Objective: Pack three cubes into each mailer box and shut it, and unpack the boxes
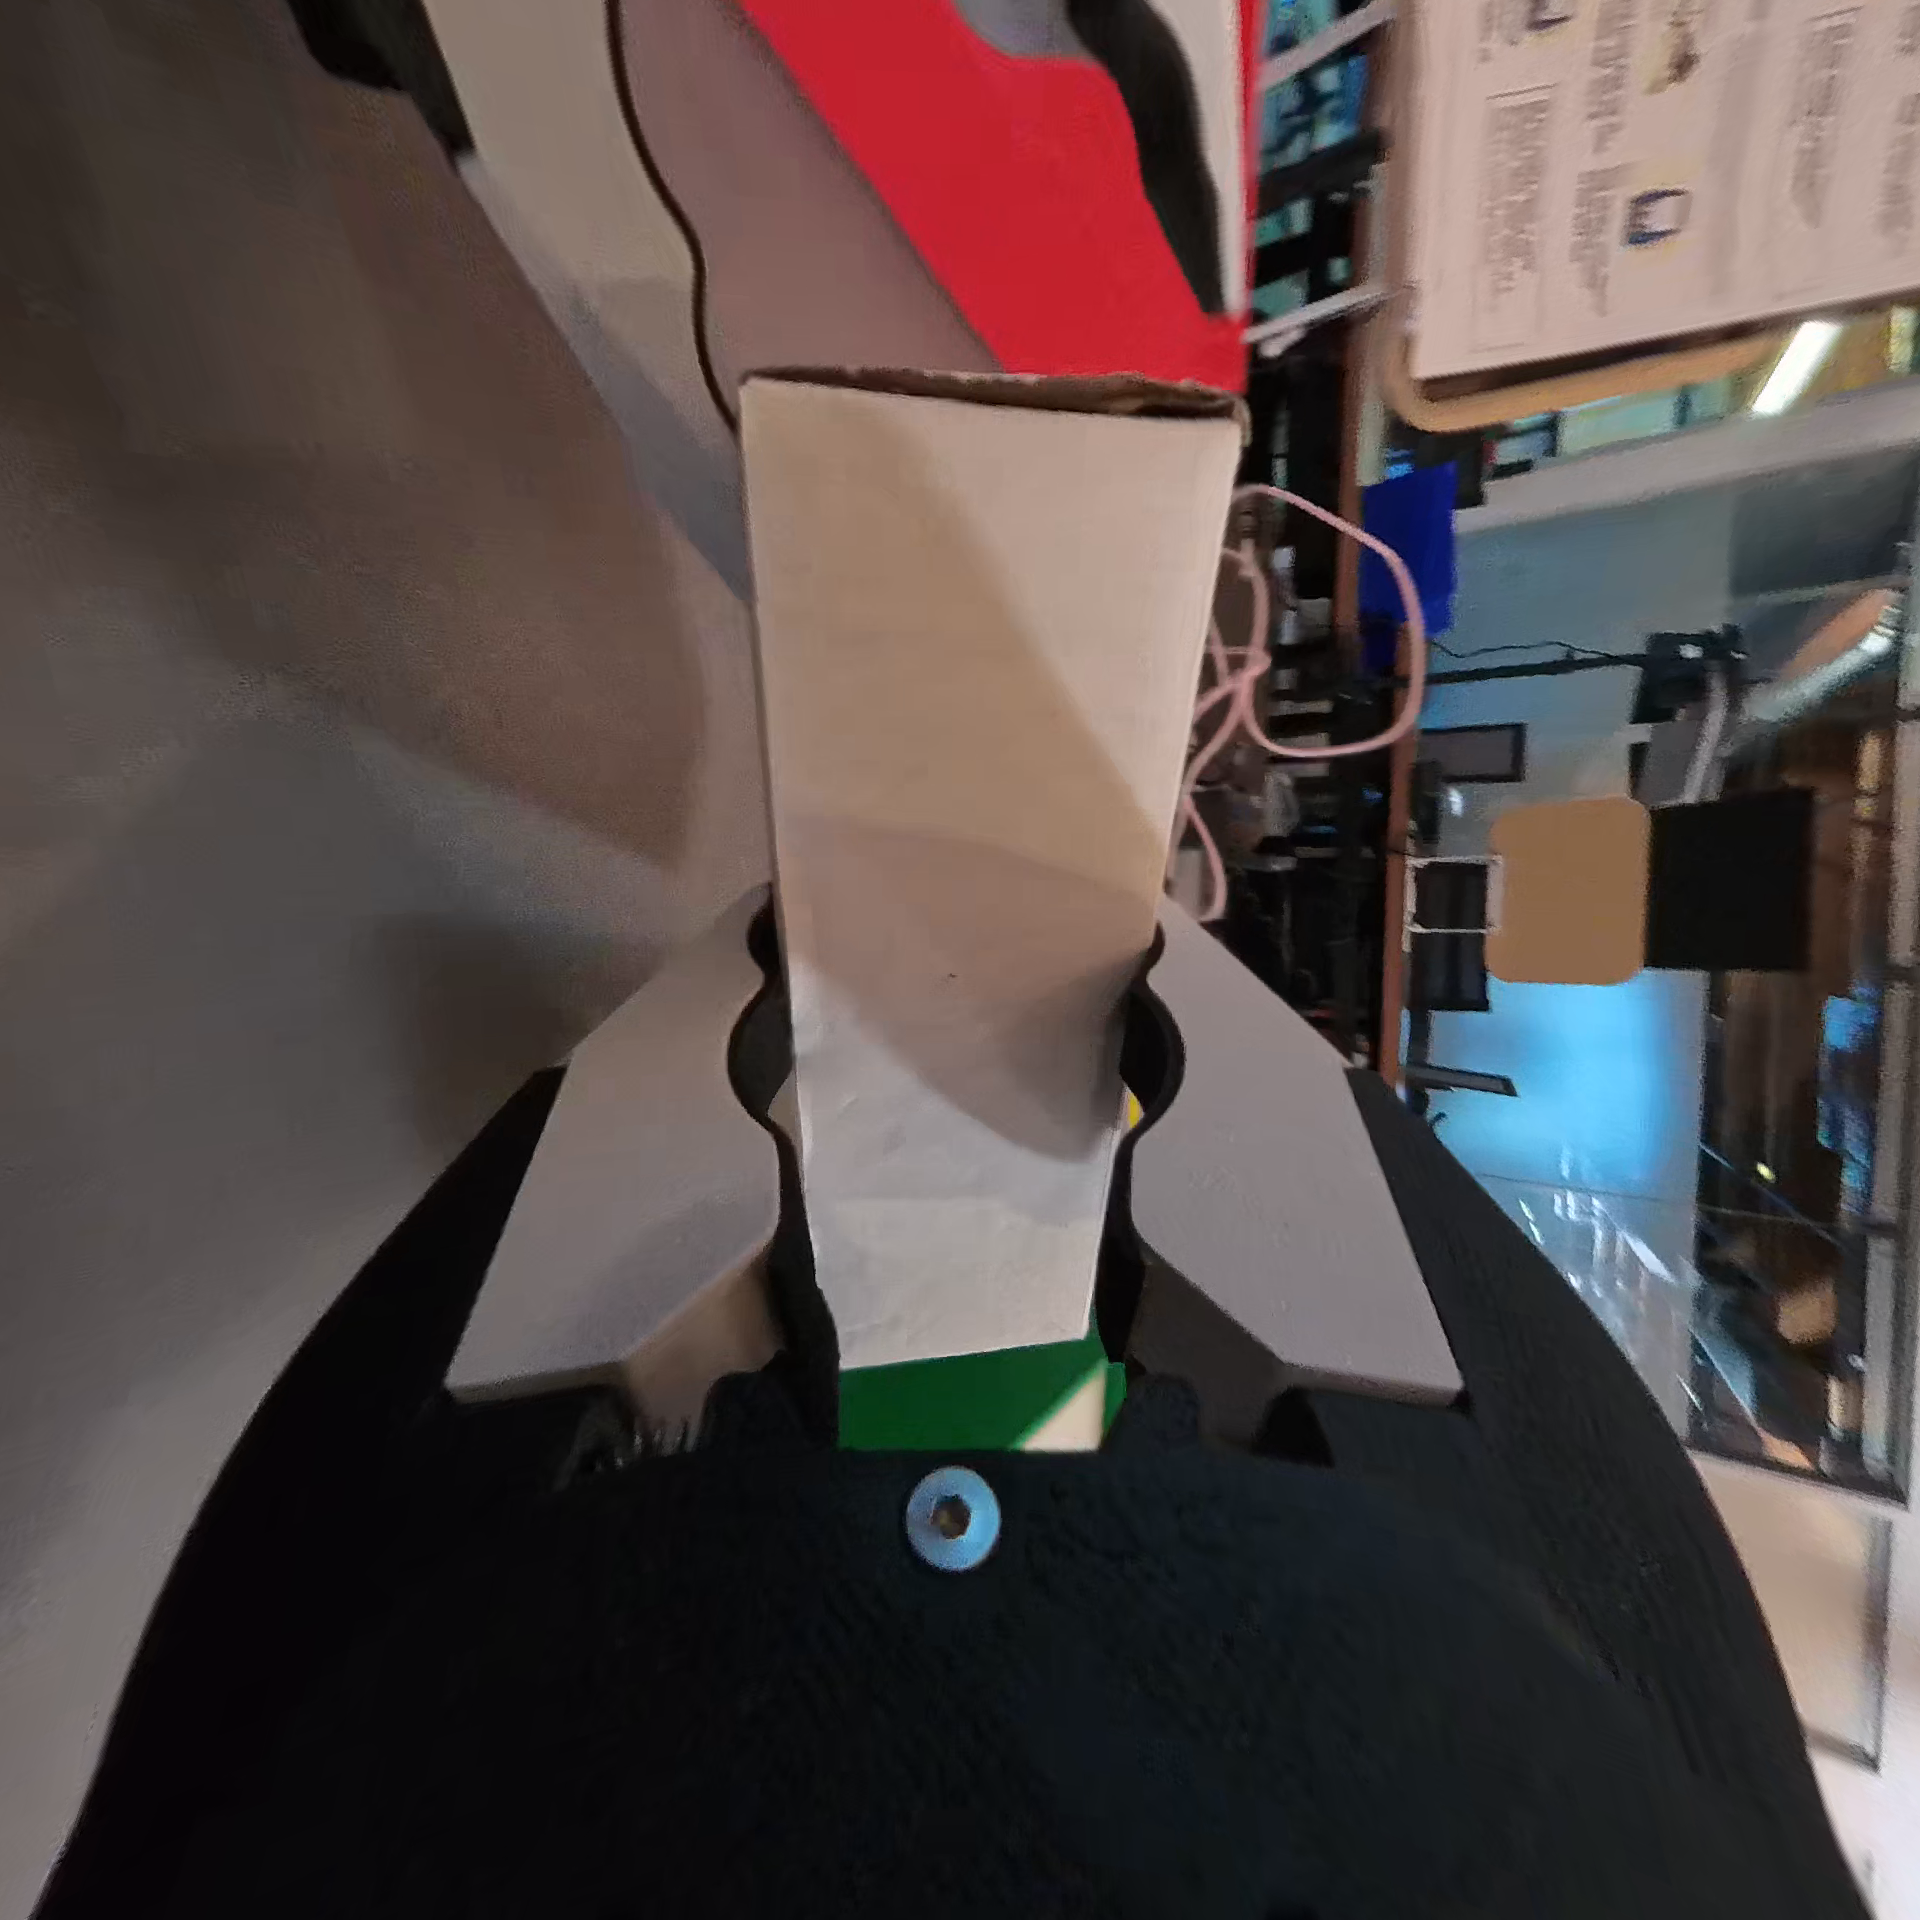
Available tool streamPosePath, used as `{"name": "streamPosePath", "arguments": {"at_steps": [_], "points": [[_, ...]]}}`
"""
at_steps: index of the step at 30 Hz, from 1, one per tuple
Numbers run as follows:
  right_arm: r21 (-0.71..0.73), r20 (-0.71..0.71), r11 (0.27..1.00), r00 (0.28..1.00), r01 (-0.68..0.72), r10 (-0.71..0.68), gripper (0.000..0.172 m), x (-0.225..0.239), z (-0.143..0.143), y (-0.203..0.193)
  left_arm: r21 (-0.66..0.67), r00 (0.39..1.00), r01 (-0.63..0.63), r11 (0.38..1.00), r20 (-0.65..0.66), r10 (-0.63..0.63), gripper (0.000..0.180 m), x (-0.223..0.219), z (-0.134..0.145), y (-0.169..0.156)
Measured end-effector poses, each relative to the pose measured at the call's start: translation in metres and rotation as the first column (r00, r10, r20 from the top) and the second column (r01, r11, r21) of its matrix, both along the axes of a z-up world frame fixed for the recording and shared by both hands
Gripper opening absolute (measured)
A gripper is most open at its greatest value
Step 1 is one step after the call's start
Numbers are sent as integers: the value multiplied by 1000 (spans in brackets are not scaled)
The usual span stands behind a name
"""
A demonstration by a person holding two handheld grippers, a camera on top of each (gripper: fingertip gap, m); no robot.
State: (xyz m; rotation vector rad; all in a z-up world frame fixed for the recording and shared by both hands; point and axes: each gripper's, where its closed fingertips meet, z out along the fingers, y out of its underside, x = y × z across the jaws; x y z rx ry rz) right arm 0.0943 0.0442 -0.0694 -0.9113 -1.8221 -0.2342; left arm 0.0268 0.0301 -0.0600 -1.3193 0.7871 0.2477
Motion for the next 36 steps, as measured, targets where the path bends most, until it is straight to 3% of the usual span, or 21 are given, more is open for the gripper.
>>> {"name": "streamPosePath", "arguments": {"at_steps": [3,8,13,21,29,36], "points": [[50,-129,998,991,34,-27,63,19,35,8,67,981,-47,997,190,34,98,-28,16,1],[187,-322,964,939,191,-124,63,73,91,32,-17,920,-42,999,388,45,101,-51,-2,11],[262,-452,880,856,396,-251,63,134,117,68,-35,888,-9,999,459,24,99,-56,-2,10],[264,-423,768,785,584,-453,62,188,89,129,-59,870,10,998,493,21,99,-59,-5,10],[340,-328,709,785,618,-526,63,205,60,154,-82,850,45,996,527,4,99,-59,-7,11],[362,-250,684,773,633,-583,63,220,36,172,-99,870,38,994,493,16,96,-55,-12,13]]}}
